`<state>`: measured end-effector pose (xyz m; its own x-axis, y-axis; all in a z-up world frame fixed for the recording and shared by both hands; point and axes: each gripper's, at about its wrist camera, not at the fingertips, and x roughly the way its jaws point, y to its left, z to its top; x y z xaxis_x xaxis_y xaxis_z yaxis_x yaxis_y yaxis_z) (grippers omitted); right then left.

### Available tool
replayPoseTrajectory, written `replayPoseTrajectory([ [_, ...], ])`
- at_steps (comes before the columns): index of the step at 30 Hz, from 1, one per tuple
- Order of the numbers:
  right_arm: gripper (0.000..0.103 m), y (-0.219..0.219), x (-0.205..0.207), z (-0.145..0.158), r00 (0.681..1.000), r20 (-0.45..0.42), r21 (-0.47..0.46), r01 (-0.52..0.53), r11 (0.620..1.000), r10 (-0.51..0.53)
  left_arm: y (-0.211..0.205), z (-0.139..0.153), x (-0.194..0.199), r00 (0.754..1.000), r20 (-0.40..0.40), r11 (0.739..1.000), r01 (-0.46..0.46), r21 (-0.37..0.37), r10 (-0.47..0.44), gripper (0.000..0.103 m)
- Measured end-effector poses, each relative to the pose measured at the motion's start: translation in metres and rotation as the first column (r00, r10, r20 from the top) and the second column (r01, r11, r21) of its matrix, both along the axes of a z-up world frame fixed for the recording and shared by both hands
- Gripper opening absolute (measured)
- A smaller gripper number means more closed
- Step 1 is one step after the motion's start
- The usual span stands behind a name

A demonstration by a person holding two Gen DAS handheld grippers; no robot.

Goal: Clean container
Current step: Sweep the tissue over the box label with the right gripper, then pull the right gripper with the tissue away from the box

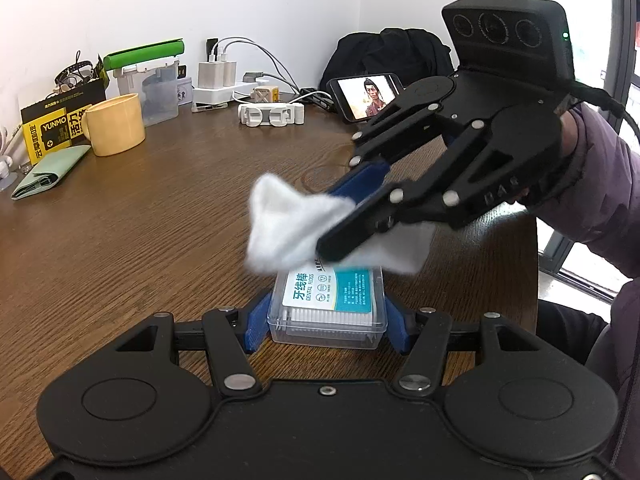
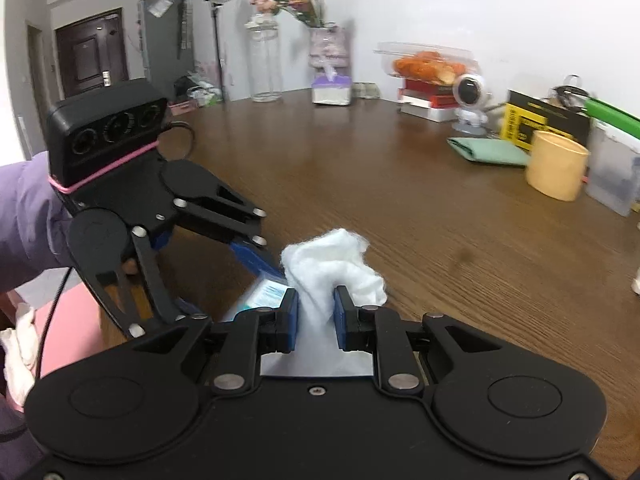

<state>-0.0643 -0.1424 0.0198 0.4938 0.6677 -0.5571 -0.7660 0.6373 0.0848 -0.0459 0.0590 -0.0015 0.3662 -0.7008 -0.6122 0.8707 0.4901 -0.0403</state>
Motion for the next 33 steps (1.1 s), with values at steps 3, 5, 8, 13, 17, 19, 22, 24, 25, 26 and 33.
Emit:
replayPoseTrajectory([
  [3,0.02,0.007,-0.007,0.0,0.998,-0.007,0.009,-0.059,0.998,0.059,-0.001,0.0,0.0,1.0,0.0,1.0,-0.001,0.0,0.001,0.057],
  [5,0.02,0.002,-0.012,0.0,0.998,-0.015,0.012,-0.066,0.998,0.067,-0.001,0.0,0.0,1.0,0.0,1.0,-0.001,0.0,0.001,0.057],
  [8,0.02,-0.014,-0.015,0.0,1.0,-0.018,0.006,-0.023,1.0,0.023,-0.001,0.0,0.0,1.0,0.001,1.0,-0.001,0.0,0.001,0.057],
  [13,0.021,-0.026,-0.001,0.0,0.997,-0.018,-0.009,0.072,0.997,-0.072,-0.001,0.0,0.0,1.0,-0.002,1.0,-0.004,-0.001,0.004,0.057],
  [17,0.021,-0.011,0.003,0.0,0.999,-0.01,0.008,0.046,0.999,-0.046,0.0,0.0,0.0,1.0,-0.003,1.0,-0.012,-0.001,0.012,0.057],
  [19,0.021,-0.003,0.0,0.0,1.0,-0.009,0.013,0.011,1.0,-0.011,0.0,0.0,0.0,1.0,-0.003,1.0,-0.019,-0.002,0.019,0.057],
  [22,0.017,-0.002,-0.004,0.004,1.0,0.015,0.022,0.023,0.999,-0.023,0.001,0.0,0.004,0.997,0.002,0.997,-0.072,0.001,0.072,0.057],
  [24,0.016,-0.01,-0.003,0.008,0.997,0.032,0.037,0.075,0.996,-0.077,0.002,0.002,0.007,0.99,0.017,0.99,-0.142,-0.002,0.142,0.057],
  [25,0.016,-0.015,0.0,0.011,0.993,0.043,0.044,0.109,0.993,-0.111,0.002,0.004,0.01,0.982,0.025,0.982,-0.187,-0.006,0.187,0.057],
  [26,0.015,-0.02,0.002,0.013,0.988,0.053,0.052,0.14,0.989,-0.143,0.003,0.005,0.012,0.972,0.034,0.973,-0.233,-0.011,0.233,0.057],
  [33,0.015,-0.048,0.041,0.017,0.937,0.068,0.095,0.335,0.937,-0.342,-0.003,0.02,0.047,0.849,0.082,0.853,-0.522,-0.024,0.522,0.056],
])
